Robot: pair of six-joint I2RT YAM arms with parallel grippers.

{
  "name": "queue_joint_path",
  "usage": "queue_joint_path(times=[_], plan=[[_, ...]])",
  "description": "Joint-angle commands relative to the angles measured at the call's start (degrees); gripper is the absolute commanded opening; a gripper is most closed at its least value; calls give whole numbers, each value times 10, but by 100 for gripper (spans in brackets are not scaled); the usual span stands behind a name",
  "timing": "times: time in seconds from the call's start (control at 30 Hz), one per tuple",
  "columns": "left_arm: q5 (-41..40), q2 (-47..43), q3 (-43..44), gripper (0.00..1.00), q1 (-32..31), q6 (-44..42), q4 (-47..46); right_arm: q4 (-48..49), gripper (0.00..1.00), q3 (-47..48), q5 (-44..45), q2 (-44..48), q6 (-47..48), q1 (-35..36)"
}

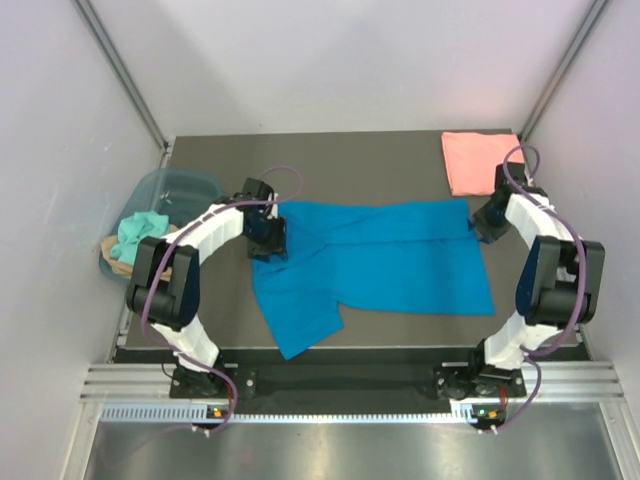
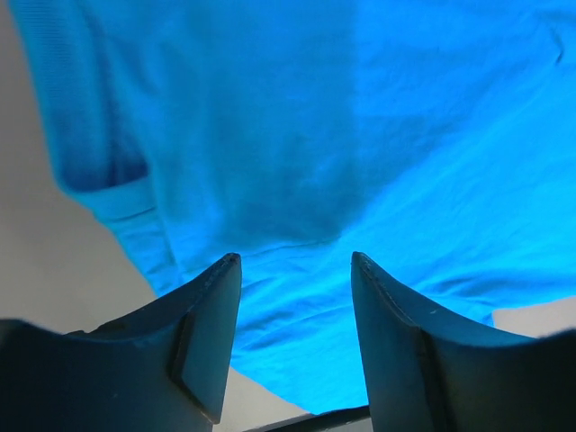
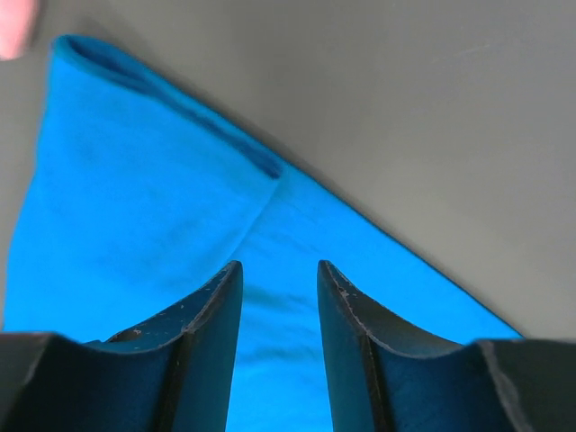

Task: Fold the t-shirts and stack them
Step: Fold the tshirt

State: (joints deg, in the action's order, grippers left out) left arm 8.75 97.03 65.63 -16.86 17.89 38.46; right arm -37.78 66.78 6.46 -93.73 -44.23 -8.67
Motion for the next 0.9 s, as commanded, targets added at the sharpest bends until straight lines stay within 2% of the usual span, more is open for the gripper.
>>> queue_joint_path(times=[0.0, 0.23, 0.4, 0.5, 0.77, 0.8, 0.87], plan=[[38, 5, -1, 57, -4, -38, -29, 5, 39, 30, 31, -35, -45, 4], [14, 26, 8, 63, -14, -30, -36, 11, 39, 60, 38, -81, -83, 13], [42, 50, 20, 65, -15, -21, -38, 14, 39, 79, 40, -114, -102, 21], [41, 60, 23, 60, -19, -19, -37, 8, 39, 84, 43, -125, -108, 22], [11, 76, 24, 57, -26, -16, -32, -2, 37, 90, 54, -139, -124, 23], [8, 80, 26, 55, -26, -16, -30, -3, 37, 90, 57, -143, -125, 23], [0, 87, 28, 45, -26, -19, -28, -5, 35, 90, 65, -144, -127, 23]])
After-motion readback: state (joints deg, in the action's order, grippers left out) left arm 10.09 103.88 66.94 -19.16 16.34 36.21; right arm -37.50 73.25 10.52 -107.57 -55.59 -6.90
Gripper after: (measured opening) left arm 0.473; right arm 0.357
